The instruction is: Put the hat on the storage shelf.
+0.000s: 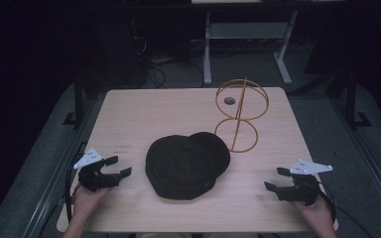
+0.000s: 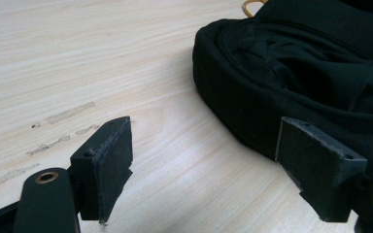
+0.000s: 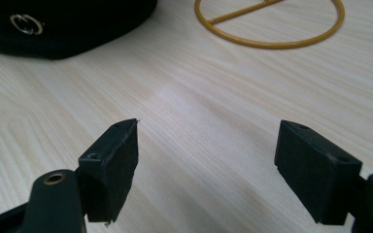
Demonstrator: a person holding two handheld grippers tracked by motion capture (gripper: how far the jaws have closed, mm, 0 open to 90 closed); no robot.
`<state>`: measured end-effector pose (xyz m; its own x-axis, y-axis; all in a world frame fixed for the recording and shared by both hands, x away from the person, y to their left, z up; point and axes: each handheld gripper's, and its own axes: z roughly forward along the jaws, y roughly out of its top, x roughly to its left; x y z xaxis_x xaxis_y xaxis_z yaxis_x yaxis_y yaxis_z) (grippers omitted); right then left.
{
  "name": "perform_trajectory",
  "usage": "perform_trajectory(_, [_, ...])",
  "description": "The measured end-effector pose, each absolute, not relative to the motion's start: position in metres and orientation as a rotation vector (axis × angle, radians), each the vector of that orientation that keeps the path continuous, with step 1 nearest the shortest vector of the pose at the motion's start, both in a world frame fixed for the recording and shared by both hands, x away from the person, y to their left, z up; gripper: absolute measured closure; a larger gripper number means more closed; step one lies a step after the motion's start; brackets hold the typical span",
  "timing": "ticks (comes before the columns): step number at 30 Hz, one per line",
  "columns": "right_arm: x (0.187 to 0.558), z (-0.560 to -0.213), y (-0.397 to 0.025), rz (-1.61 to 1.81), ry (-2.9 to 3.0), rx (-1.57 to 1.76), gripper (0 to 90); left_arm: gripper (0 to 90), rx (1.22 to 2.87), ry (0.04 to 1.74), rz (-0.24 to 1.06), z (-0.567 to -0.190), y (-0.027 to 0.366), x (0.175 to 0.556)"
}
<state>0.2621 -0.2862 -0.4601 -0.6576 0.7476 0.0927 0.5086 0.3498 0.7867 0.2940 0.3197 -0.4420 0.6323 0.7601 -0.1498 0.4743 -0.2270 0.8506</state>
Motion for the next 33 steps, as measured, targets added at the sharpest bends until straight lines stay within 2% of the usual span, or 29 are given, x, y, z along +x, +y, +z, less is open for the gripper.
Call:
perform_trajectory(19, [0.258,-0.451,-0.268,1.217,2.346,1.071,21.2,20.7,1.915,0.945,0.367,-0.443,0.317,0.291])
perform_trajectory(33, [0.267,-0.41,-0.22,1.244,2.43,0.871,20.5,20.7,1.909,0.951,0.374,-0.443,0.318,0.291])
